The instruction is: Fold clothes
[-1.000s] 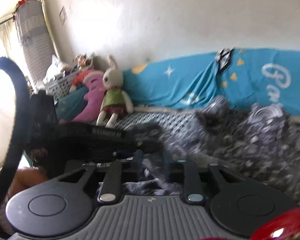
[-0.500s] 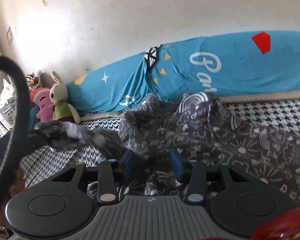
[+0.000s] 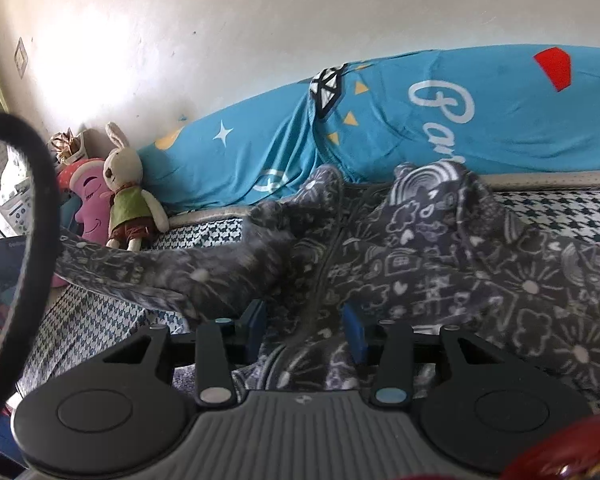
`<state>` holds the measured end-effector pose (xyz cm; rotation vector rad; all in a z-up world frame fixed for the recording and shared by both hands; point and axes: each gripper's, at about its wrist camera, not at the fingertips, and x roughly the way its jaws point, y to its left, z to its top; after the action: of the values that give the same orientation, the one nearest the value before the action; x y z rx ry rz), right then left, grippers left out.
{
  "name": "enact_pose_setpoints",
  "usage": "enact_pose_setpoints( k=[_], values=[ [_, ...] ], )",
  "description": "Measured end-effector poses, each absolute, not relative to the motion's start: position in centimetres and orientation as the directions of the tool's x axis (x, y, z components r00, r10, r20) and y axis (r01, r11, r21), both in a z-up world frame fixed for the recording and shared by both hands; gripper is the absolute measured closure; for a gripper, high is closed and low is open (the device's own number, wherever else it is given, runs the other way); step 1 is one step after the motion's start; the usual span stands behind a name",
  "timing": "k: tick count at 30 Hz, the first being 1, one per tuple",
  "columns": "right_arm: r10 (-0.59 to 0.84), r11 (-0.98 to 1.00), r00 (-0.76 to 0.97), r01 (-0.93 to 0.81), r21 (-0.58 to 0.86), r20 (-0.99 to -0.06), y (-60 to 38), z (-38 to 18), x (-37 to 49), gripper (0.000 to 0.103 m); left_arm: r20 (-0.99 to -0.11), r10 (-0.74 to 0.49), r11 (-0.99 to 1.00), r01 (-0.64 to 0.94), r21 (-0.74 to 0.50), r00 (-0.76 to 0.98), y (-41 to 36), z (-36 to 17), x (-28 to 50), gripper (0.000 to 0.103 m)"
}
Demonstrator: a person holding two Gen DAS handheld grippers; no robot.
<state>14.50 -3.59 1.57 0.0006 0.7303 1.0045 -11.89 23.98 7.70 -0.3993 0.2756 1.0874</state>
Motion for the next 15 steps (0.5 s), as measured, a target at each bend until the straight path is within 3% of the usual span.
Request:
enact_pose_setpoints(
  k=[15],
  values=[
    [0.752,0.546,0.29,-0.778,0.311,-0.592,-1.5,0.1,13.9,0.06,-0.401,0.873,0.225,-0.959,-0.173,0.277,28.3,8.0,-16.5,0.091]
  ],
)
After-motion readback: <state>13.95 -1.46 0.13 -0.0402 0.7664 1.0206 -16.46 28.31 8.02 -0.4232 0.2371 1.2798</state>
